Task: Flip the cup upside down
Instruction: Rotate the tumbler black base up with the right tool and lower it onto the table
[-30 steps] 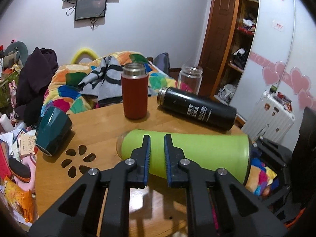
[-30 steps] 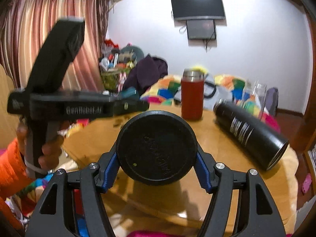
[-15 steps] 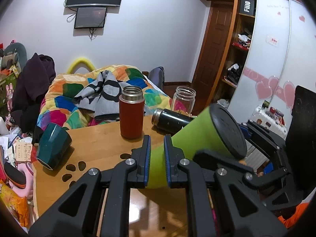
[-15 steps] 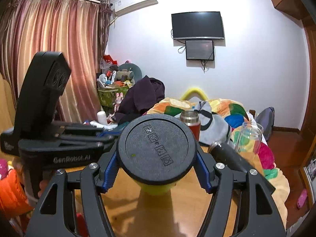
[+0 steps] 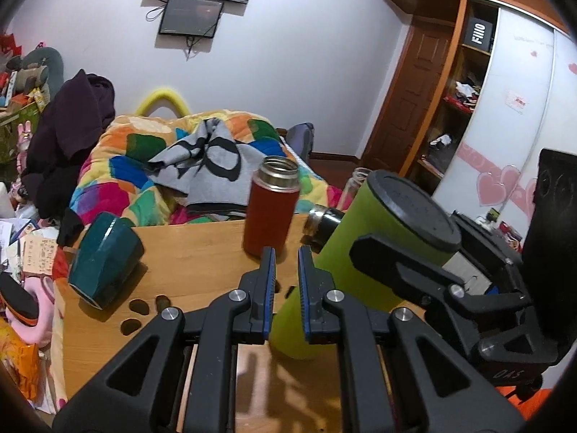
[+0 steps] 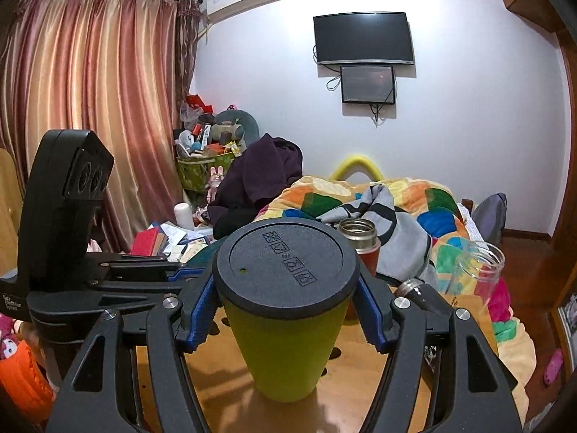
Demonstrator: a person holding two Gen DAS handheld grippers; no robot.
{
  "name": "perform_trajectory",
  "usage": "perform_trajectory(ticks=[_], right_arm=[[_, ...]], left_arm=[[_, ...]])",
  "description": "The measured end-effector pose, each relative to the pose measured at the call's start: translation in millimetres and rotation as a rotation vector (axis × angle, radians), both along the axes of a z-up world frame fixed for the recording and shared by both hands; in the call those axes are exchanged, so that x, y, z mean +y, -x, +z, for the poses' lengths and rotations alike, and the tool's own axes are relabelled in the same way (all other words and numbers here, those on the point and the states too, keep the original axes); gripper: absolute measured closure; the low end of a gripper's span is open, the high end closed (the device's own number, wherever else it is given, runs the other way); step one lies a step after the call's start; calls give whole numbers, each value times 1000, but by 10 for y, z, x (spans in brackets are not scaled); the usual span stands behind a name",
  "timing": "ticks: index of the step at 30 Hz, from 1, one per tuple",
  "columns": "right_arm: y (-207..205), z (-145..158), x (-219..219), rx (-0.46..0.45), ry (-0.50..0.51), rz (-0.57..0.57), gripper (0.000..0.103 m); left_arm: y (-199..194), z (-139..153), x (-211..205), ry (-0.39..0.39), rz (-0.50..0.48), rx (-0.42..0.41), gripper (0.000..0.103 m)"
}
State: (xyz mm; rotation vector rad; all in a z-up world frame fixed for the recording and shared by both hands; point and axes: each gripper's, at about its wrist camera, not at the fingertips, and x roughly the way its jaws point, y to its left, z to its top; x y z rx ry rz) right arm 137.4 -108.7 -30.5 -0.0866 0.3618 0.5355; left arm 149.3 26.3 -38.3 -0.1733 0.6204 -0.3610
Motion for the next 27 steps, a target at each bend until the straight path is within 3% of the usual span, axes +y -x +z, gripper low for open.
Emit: perform_trajectory(ticks=[10, 27], right_arm=[[-12, -7, 146, -13, 50, -3, 40], [-105, -3, 110, 35, 38, -7, 40]], left_arm=[[75, -95, 144, -77, 81, -13, 92], [378, -123, 294, -88, 129, -33, 90]])
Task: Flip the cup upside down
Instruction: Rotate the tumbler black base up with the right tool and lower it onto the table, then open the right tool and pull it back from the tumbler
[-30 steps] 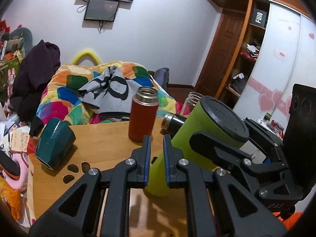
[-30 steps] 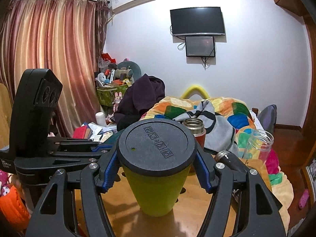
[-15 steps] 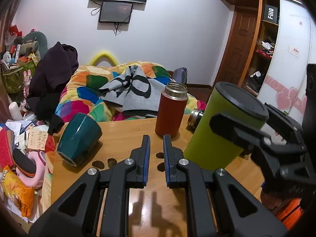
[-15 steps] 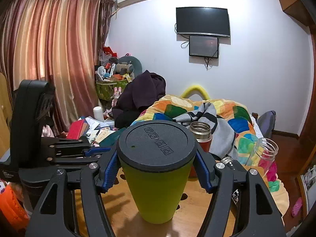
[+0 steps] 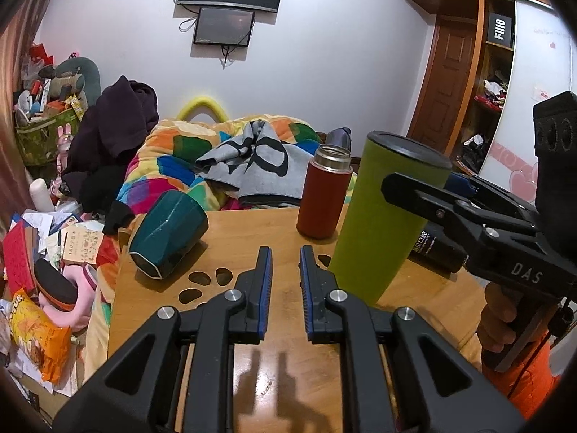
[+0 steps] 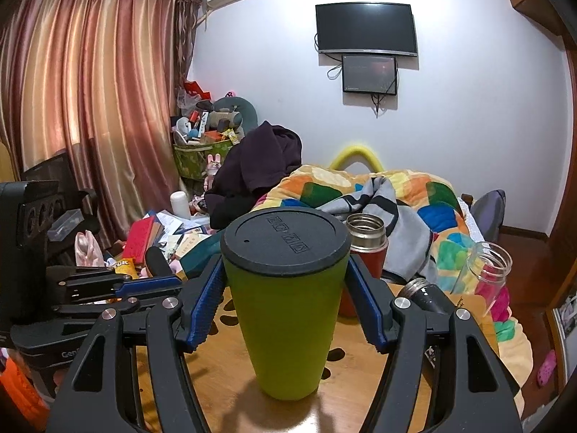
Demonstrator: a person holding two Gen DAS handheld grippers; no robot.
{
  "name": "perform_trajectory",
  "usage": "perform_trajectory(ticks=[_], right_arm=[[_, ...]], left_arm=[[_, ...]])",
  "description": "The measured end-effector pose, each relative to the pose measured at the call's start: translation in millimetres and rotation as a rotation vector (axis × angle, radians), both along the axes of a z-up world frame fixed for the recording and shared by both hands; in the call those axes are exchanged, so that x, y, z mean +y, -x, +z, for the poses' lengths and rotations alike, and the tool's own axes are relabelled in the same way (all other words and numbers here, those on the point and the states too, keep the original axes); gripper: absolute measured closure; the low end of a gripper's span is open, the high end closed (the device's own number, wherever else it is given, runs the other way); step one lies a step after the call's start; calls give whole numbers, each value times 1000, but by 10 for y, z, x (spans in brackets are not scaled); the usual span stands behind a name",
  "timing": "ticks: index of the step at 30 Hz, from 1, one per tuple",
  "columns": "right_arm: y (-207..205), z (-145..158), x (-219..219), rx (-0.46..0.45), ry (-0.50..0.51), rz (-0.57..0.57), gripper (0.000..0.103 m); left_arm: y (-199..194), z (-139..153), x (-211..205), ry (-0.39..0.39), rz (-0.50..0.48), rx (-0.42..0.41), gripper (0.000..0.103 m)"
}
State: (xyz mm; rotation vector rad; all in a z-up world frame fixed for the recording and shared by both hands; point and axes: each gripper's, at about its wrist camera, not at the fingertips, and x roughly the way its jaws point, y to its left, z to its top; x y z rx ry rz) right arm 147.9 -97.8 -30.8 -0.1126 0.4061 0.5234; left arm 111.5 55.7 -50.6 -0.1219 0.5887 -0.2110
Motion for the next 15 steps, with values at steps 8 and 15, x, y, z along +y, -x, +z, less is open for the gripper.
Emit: perform_trajectory(ticks=[8, 15], right_arm=[[258, 40, -160, -29, -9, -1, 39], [620, 118, -413, -84, -38, -43, 19]], left_arm=[[285, 213, -161, -56, 17, -117, 59], [605, 422, -315, -72, 56, -233, 12]])
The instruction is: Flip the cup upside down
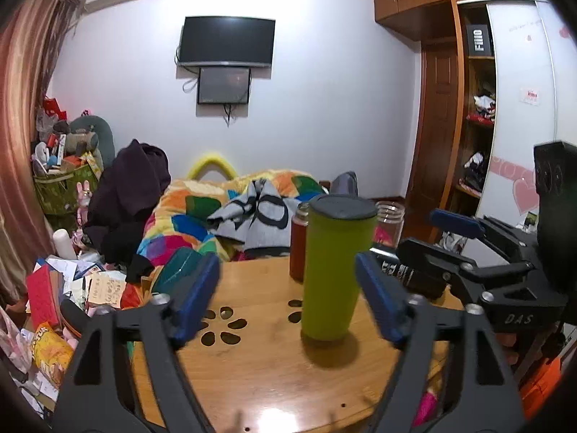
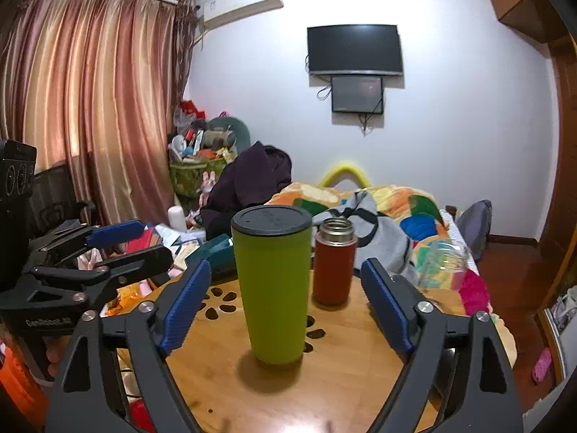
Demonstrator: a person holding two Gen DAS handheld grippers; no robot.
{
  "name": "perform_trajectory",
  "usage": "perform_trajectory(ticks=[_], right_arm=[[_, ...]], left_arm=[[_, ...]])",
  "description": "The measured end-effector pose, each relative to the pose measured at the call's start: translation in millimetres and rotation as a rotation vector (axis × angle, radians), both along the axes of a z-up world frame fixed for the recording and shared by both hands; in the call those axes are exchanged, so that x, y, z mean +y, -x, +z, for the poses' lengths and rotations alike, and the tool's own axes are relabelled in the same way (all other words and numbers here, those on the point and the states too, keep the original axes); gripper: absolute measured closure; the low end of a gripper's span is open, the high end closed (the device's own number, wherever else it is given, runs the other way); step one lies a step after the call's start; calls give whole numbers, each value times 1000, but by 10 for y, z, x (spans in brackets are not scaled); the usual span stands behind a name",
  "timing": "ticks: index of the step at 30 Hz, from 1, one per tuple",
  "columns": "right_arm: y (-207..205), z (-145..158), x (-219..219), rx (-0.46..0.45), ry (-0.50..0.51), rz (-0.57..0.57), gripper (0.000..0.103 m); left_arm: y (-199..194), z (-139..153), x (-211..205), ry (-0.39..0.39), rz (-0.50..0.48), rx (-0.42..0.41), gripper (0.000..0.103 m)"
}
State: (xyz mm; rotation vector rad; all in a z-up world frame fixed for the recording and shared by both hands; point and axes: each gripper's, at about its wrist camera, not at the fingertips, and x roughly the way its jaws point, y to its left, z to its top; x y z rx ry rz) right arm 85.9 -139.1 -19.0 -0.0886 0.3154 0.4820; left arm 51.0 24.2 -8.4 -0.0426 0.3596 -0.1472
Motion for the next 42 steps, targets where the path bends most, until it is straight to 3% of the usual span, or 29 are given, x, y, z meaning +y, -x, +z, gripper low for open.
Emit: perform_trajectory(ticks=[3, 5, 11, 20, 42], right_arm=[[135, 43, -123, -20, -14, -24, 13], [225, 74, -210, -44, -20, -54, 0], [465, 121, -363, -75, -26, -103, 0], [684, 79, -476, -58, -43, -137, 0], [793, 85, -485, -52, -66, -136, 0]], left_arm=[[167, 62, -97, -21, 25, -59, 3], [268, 91, -181, -60, 43, -94, 0], [478, 108, -367, -101, 69, -134, 0], [599, 56, -335, -51, 98, -110, 0], [683, 39, -335, -47, 106, -108, 0]])
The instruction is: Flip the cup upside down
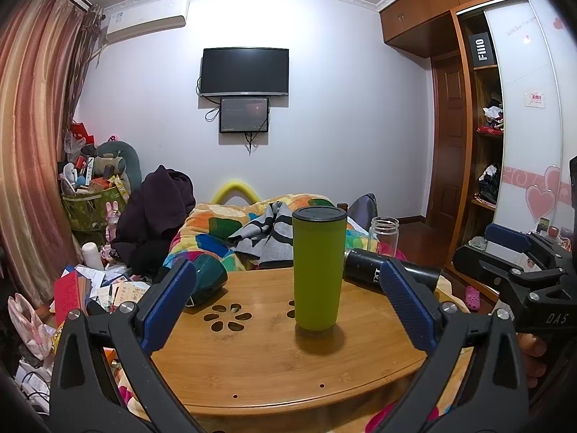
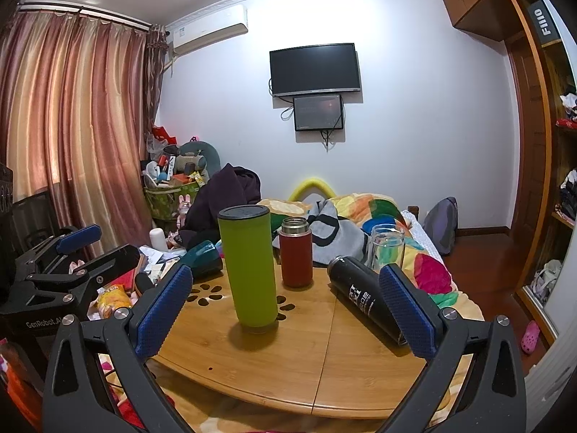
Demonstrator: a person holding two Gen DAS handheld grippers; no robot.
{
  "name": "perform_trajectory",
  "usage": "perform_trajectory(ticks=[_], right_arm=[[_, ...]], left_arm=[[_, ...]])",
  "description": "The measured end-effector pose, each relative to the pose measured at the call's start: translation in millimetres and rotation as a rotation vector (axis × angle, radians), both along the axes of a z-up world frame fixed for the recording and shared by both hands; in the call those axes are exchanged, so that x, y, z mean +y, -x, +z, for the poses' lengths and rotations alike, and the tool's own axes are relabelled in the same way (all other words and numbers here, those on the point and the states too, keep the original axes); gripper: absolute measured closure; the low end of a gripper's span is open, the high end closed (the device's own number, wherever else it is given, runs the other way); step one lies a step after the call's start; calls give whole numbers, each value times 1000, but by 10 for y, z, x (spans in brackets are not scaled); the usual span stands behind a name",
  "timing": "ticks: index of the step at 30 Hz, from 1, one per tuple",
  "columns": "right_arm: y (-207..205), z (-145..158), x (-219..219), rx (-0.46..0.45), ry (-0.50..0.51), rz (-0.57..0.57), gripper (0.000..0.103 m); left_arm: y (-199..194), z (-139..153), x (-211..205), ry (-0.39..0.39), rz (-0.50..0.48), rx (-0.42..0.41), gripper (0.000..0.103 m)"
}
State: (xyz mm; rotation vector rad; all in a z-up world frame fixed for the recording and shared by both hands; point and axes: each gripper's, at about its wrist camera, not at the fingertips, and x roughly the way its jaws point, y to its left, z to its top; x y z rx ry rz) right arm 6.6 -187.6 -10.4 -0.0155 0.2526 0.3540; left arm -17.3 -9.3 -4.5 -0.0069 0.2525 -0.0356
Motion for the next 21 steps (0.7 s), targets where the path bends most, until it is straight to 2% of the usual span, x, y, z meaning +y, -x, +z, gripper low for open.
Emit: perform_trajectory(ticks=[21], right_arm=[[0, 3, 7, -1, -1, 0, 0]], left_arm=[[-1, -8, 2, -5, 2, -4, 0]])
